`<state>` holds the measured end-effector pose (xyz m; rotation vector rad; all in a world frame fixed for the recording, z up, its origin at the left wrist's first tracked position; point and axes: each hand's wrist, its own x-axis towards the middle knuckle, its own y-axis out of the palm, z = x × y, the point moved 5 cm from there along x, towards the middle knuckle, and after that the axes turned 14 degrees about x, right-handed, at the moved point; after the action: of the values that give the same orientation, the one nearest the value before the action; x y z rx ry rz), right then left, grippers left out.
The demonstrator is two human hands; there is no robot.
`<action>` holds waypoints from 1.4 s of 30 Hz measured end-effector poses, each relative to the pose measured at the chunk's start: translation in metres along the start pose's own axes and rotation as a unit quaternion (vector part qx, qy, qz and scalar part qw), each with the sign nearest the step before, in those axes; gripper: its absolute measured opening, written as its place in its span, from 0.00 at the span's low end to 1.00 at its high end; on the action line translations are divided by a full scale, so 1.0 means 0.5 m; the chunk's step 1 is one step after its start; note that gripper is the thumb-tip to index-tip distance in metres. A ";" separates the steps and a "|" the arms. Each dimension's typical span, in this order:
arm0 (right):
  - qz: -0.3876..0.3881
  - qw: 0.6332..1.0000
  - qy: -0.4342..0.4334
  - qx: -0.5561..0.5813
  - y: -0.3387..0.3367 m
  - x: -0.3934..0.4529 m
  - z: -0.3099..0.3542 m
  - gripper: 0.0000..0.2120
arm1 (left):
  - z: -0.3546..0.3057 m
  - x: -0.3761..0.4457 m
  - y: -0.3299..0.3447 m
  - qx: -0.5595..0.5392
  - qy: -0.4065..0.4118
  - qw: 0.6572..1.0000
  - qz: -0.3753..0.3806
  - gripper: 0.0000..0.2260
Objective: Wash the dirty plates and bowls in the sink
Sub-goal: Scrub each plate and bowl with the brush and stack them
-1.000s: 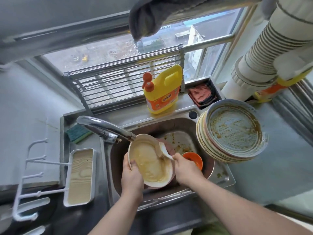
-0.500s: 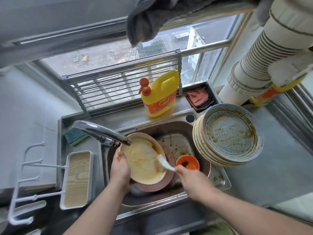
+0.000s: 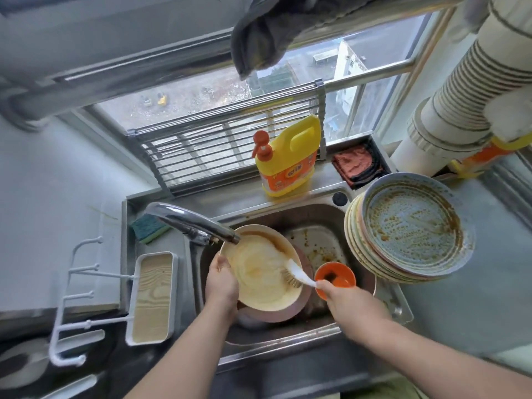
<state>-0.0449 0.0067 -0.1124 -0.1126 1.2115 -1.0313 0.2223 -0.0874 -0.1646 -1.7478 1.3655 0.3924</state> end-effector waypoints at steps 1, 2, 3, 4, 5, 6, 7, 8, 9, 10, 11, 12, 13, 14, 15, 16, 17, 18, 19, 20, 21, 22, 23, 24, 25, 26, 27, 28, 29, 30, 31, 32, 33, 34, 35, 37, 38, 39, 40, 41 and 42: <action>-0.015 1.000 -0.005 -0.017 -0.022 0.022 0.005 0.22 | 0.005 -0.005 0.008 0.001 0.001 1.000 0.015 0.20; -0.030 0.999 -0.016 -0.025 -0.039 0.044 0.024 0.22 | 0.006 -0.015 0.017 -0.004 -0.002 1.000 0.024 0.20; -0.041 0.999 -0.025 -0.017 -0.042 0.067 0.052 0.22 | 0.010 -0.022 0.027 -0.006 -0.007 1.000 0.029 0.20; -0.047 0.998 -0.034 0.012 -0.039 0.082 0.087 0.21 | 0.009 -0.035 0.037 -0.015 -0.008 0.999 0.039 0.19; -0.045 0.996 -0.043 0.057 -0.025 0.084 0.125 0.22 | 0.004 -0.042 0.046 -0.021 -0.011 0.999 0.044 0.19; -0.034 0.992 -0.055 0.106 -0.002 0.075 0.160 0.21 | -0.001 -0.047 0.049 -0.028 -0.013 0.999 0.041 0.19; -0.021 0.987 -0.074 0.142 0.026 0.057 0.187 0.21 | -0.007 -0.047 0.049 -0.038 -0.018 0.999 0.027 0.18; -0.006 0.983 -0.096 0.159 0.053 0.033 0.202 0.19 | -0.014 -0.043 0.043 -0.048 -0.021 0.999 0.005 0.18; 0.007 0.981 -0.112 0.156 0.075 0.005 0.200 0.18 | -0.017 -0.035 0.032 -0.044 -0.020 0.999 -0.023 0.18; 0.014 0.982 -0.120 0.143 0.087 -0.020 0.181 0.18 | -0.020 -0.027 0.018 -0.033 -0.014 0.998 -0.050 0.19; 0.022 0.985 -0.120 0.119 0.089 -0.040 0.150 0.19 | -0.021 -0.018 0.004 -0.009 -0.007 0.998 -0.068 0.21; 0.030 0.989 -0.112 0.090 0.084 -0.048 0.109 0.20 | -0.016 -0.007 -0.008 0.017 0.003 0.997 -0.079 0.21; 0.036 0.994 -0.085 0.062 0.075 -0.044 0.063 0.20 | -0.013 -0.004 -0.018 0.037 0.010 0.996 -0.082 0.21; 0.033 0.997 -0.057 0.038 0.060 -0.028 0.021 0.20 | -0.009 -0.004 -0.021 0.047 0.015 0.996 -0.072 0.21; 0.025 0.999 -0.031 0.015 0.044 -0.005 -0.008 0.20 | -0.003 -0.005 -0.017 0.056 0.021 0.997 -0.057 0.20; 0.013 1.000 -0.016 0.002 0.030 0.019 -0.020 0.19 | 0.003 -0.013 -0.006 0.067 0.027 0.997 -0.037 0.20; -0.003 1.000 -0.005 -0.001 0.023 0.043 -0.010 0.18 | 0.009 -0.026 0.007 0.073 0.024 0.997 -0.018 0.20; -0.019 1.000 -0.002 0.016 0.022 0.065 0.016 0.17 | 0.018 -0.037 0.022 0.072 0.013 0.997 -0.005 0.20; -0.026 0.999 0.001 0.048 0.031 0.081 0.052 0.18 | 0.024 -0.049 0.037 0.061 -0.003 0.998 0.006 0.20; -0.026 0.996 -0.004 0.090 0.049 0.089 0.092 0.19 | 0.029 -0.059 0.050 0.045 -0.026 0.999 0.016 0.20; -0.018 0.992 -0.020 0.126 0.071 0.085 0.132 0.20 | 0.032 -0.064 0.056 0.029 -0.048 0.998 0.018 0.19; -0.007 0.988 -0.044 0.150 0.093 0.069 0.162 0.21 | 0.032 -0.069 0.056 0.012 -0.070 0.997 0.018 0.17; 0.005 0.985 -0.062 0.160 0.108 0.042 0.176 0.21 | 0.034 -0.066 0.053 -0.009 -0.092 0.996 0.017 0.16; 0.016 0.984 -0.078 0.158 0.113 0.013 0.173 0.20 | 0.036 -0.063 0.046 -0.027 -0.114 0.993 0.008 0.15; 0.027 0.985 -0.090 0.145 0.114 -0.013 0.155 0.17 | 0.039 -0.058 0.035 -0.034 -0.131 0.991 -0.005 0.16; 0.042 0.987 -0.094 0.127 0.109 -0.036 0.129 0.15 | 0.042 -0.051 0.022 -0.024 -0.135 0.990 -0.021 0.16; 0.054 0.989 -0.088 0.106 0.099 -0.046 0.098 0.13 | 0.043 -0.043 0.009 -0.001 -0.132 0.991 -0.038 0.18; 0.059 0.992 -0.074 0.086 0.086 -0.042 0.061 0.11 | 0.042 -0.039 -0.002 0.018 -0.130 0.990 -0.048 0.18; 0.054 0.995 -0.050 0.072 0.072 -0.025 0.028 0.10 | 0.041 -0.041 -0.009 0.028 -0.132 0.990 -0.041 0.18; 0.039 0.997 -0.022 0.067 0.053 -0.004 0.004 0.10 | 0.038 -0.051 -0.008 0.031 -0.139 0.990 -0.018 0.17; 0.024 0.998 0.001 0.066 0.037 0.020 -0.006 0.09 | 0.034 -0.063 -0.001 0.027 -0.145 0.989 0.013 0.15; 0.016 0.997 0.011 0.068 0.028 0.047 0.000 0.10 | 0.028 -0.077 0.009 0.019 -0.150 0.988 0.041 0.14; 0.018 0.997 0.008 0.072 0.025 0.066 0.026 0.13 | 0.025 -0.088 0.019 0.012 -0.157 0.986 0.057 0.14; 0.026 0.997 -0.004 0.079 0.026 0.077 0.069 0.16 | 0.026 -0.092 0.029 0.009 -0.160 0.985 0.060 0.15; 0.034 0.994 -0.021 0.100 0.034 0.080 0.115 0.18 | 0.023 -0.094 0.034 0.012 -0.157 0.986 0.056 0.15; 0.053 0.986 -0.067 0.141 0.052 0.055 0.195 0.17 | 0.024 -0.083 0.030 0.007 -0.153 0.988 0.027 0.17; 0.059 0.983 -0.088 0.149 0.059 0.038 0.213 0.17 | 0.025 -0.072 0.023 -0.003 -0.155 0.988 0.006 0.18; 0.061 0.982 -0.097 0.148 0.062 0.028 0.210 0.17 | 0.027 -0.063 0.015 -0.016 -0.159 0.987 -0.009 0.19; 0.062 0.985 -0.093 0.134 0.057 0.025 0.193 0.17 | 0.030 -0.060 0.008 -0.021 -0.161 0.987 -0.014 0.19; 0.062 0.989 -0.077 0.110 0.045 0.032 0.167 0.18 | 0.034 -0.058 0.005 -0.025 -0.164 0.986 -0.014 0.20; 0.061 0.994 -0.050 0.080 0.029 0.045 0.139 0.19 | 0.036 -0.060 0.004 -0.024 -0.165 0.986 -0.010 0.20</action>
<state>0.0191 -0.0307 -0.1086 0.0345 1.0292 -1.0002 0.2143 -0.0545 -0.1550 -1.6470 1.1080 0.6757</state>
